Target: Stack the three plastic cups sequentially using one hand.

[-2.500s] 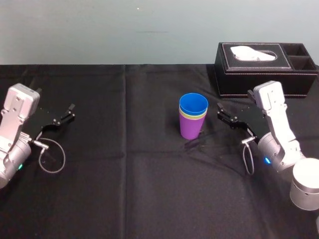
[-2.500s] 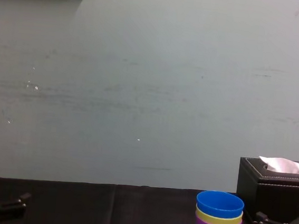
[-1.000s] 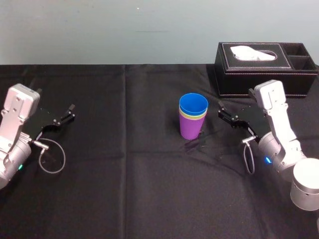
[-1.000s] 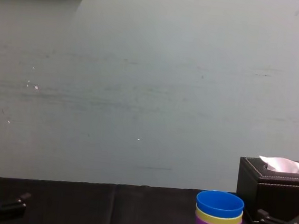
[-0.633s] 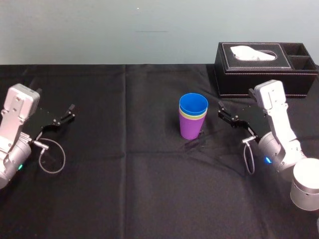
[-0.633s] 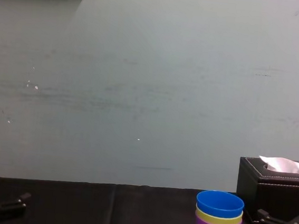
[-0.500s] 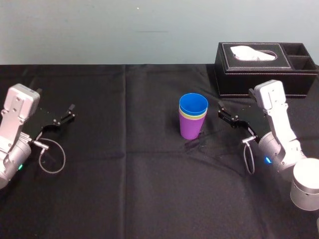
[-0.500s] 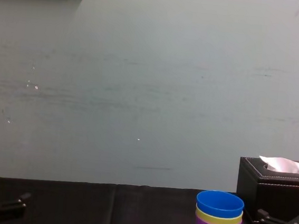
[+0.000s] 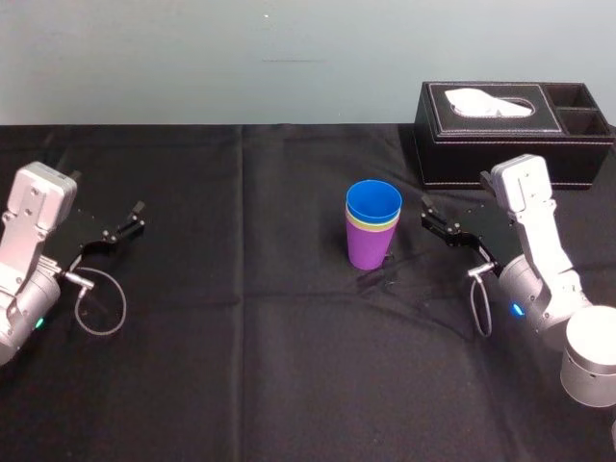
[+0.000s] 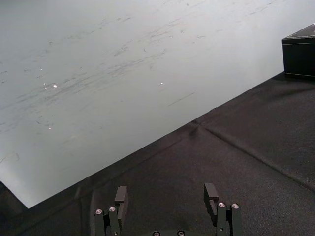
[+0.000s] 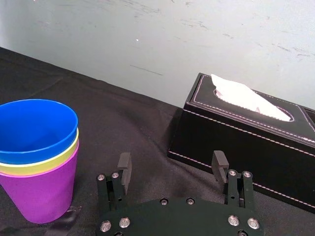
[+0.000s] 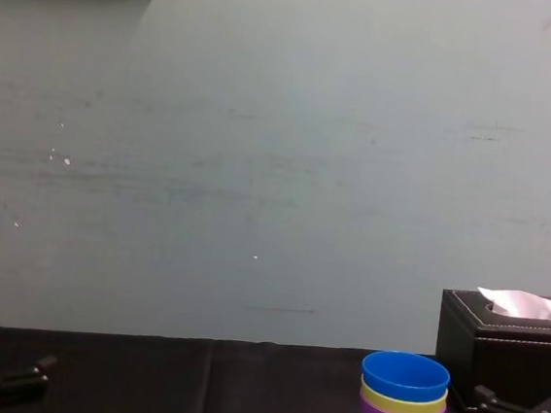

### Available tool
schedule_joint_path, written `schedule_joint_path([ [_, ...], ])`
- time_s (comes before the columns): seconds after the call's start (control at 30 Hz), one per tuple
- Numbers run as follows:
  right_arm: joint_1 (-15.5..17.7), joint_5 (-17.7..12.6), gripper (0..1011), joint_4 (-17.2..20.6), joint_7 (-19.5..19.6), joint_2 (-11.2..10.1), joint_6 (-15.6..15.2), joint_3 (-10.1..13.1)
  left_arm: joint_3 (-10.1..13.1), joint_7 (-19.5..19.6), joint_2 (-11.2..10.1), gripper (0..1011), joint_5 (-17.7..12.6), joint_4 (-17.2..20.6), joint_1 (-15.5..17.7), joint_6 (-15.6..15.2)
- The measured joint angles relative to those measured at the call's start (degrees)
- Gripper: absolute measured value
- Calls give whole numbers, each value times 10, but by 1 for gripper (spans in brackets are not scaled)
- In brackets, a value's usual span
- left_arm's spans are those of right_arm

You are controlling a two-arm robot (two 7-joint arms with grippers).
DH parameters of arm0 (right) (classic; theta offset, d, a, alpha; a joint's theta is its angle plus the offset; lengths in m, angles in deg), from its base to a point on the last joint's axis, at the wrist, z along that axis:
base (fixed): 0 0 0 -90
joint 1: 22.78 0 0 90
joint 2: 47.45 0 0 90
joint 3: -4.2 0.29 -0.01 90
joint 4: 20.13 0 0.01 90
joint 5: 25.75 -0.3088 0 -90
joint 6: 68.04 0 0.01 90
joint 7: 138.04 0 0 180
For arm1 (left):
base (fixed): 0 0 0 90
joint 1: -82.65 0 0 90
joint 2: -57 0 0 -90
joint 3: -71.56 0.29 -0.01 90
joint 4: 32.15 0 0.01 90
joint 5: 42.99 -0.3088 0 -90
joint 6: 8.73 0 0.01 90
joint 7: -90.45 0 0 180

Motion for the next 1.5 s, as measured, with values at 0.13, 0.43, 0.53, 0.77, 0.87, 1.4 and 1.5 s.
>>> schedule_joint_path([
  [0.13,0,0,1004,0,0,0,0,0,0,0,0,1011,0,0,0,0],
  [0.43,0,0,1004,0,0,0,0,0,0,0,0,1011,0,0,0,0],
  [0.53,0,0,1004,0,0,0,0,0,0,0,0,1011,0,0,0,0],
  [0.77,0,0,1004,0,0,0,0,0,0,0,0,1011,0,0,0,0],
  [0.87,0,0,1004,0,0,0,0,0,0,0,0,1011,0,0,0,0],
  [1.4,0,0,1004,0,0,0,0,0,0,0,0,1011,0,0,0,0],
  [1.5,0,0,1004,0,0,0,0,0,0,0,0,1011,0,0,0,0],
])
